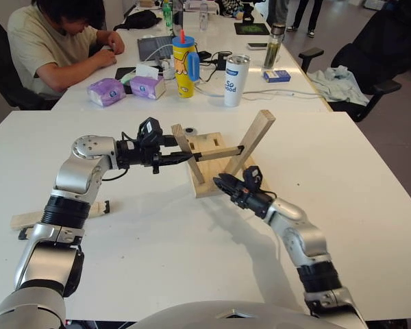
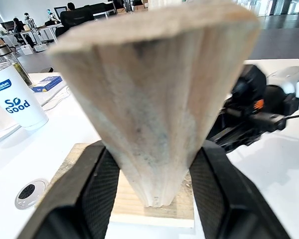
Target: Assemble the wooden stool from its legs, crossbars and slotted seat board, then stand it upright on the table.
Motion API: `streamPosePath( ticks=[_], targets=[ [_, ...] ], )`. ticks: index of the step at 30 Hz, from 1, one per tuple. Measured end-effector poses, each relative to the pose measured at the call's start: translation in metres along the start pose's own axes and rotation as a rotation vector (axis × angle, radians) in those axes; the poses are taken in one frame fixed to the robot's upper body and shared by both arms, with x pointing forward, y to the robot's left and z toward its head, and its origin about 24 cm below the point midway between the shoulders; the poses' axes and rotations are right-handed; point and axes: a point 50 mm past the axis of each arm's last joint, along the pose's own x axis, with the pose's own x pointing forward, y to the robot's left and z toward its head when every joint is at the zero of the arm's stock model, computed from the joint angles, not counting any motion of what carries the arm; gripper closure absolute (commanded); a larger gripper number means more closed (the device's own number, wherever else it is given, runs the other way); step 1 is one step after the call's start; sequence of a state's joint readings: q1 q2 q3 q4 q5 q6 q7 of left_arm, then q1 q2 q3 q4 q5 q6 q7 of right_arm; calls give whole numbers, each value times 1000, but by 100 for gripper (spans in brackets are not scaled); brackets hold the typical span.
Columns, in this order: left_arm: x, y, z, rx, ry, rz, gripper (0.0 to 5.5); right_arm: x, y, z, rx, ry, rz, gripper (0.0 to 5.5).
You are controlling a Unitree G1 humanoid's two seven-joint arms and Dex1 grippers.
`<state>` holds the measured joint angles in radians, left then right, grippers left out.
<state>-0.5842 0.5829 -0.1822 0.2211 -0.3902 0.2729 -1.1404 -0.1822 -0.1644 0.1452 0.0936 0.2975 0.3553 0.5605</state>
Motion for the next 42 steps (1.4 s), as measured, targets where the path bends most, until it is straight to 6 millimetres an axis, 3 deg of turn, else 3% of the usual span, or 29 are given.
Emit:
streamPosePath(
  ticks=[3, 4, 6, 9, 11, 14, 18, 21, 23, 24, 25, 26, 27, 28, 29, 30, 34, 37, 40, 41, 42],
  targets=[
    [1, 0, -4, 6, 35, -8, 284, 14, 2, -15, -22, 87, -34, 544],
    [1, -3, -21, -53, 103, -9, 270, 18, 4, -15, -55, 109, -22, 550],
    [1, -9, -35, -115, 130, -31, 244, 20, 7, -13, -104, 130, 1, 550],
    [-6, -10, -30, -110, 121, -33, 200, 22, 9, -11, -139, 145, 15, 550],
    [-34, -10, -20, -91, 124, 25, 164, 23, 11, -10, -157, 151, 24, 550],
    [-70, -16, -5, -163, 34, 85, 164, 22, 10, -9, -161, 154, 22, 550],
    [-90, -11, 61, -161, -387, 151, 164, 20, 9, -7, -156, 139, 16, 550],
    [-85, -8, 123, -104, -738, 189, 164, 20, 9, -7, -151, 137, 15, 550],
    [-66, -15, 162, -58, -886, 211, 164, 20, 10, -10, -142, 142, 13, 550],
    [-53, -18, 169, -50, -883, 237, 164, 20, 10, -10, -140, 145, 12, 550],
    [-25, -20, 164, -65, -825, 264, 164, 20, 11, -11, -136, 148, 12, 550],
    [3, -20, 142, -143, -722, 284, 164, 21, 13, -11, -135, 147, 17, 550],
    [18, -19, 124, -185, -638, 309, 164, 22, 13, -10, -136, 145, 18, 550],
    [39, -20, 90, -256, -483, 350, 164, 22, 14, -10, -138, 143, 22, 550],
    [46, -23, 76, -263, -445, 385, 164, 22, 14, -10, -139, 144, 22, 550],
    [50, -23, 74, -214, -405, 422, 164, 23, 13, -11, -138, 154, 19, 550],
    [51, -21, 74, -161, -399, 555, 164, 23, 13, -14, -128, 162, 14, 550],
    [31, -1, 82, -147, -449, 741, 164, 25, 15, -14, -121, 157, 13, 550],
    [-2, 2, 146, 62, -700, 860, 164, 26, 16, -14, -118, 152, 14, 550],
    [-16, -3, 162, 135, -782, 914, 164, 26, 17, -14, -114, 149, 13, 550],
    [-28, -5, 166, 179, -819, 983, 164, 28, 18, -15, -108, 146, 12, 550]
  ],
)
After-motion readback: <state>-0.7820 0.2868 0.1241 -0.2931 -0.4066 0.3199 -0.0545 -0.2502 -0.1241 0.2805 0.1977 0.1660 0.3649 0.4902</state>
